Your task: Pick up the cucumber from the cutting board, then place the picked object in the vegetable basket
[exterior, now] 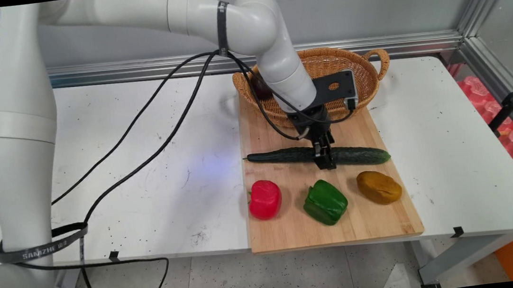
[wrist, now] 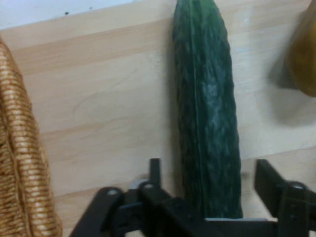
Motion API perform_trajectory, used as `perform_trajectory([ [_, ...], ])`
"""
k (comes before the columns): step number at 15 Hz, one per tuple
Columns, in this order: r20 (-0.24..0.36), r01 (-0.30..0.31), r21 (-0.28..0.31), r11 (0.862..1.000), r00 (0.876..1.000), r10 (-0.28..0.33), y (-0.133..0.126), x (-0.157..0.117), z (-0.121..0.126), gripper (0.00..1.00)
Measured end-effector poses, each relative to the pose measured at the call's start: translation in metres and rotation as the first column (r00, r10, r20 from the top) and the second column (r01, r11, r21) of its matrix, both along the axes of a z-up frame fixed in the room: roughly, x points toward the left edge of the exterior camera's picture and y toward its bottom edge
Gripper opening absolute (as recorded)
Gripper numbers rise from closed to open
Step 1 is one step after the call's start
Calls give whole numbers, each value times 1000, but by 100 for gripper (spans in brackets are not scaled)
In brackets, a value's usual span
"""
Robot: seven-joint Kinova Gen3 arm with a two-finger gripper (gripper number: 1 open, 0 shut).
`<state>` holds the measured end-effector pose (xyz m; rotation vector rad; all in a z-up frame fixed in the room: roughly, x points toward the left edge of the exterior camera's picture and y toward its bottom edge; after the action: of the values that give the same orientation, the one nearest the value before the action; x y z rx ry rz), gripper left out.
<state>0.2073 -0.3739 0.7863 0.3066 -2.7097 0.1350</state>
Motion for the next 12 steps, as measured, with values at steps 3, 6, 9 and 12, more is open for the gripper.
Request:
perform_trajectory([
  [3, 9, 7, -3, 1000, 1000, -6, -2, -1, 0, 0],
  [6, 8, 16, -9, 1000, 1000, -16, -4, -2, 6, 0],
  [9, -10, 21, -19, 1000, 1000, -21, -2, 0, 24, 0],
  [12, -43, 16, -26, 1000, 999, -17, 6, 4, 55, 0],
])
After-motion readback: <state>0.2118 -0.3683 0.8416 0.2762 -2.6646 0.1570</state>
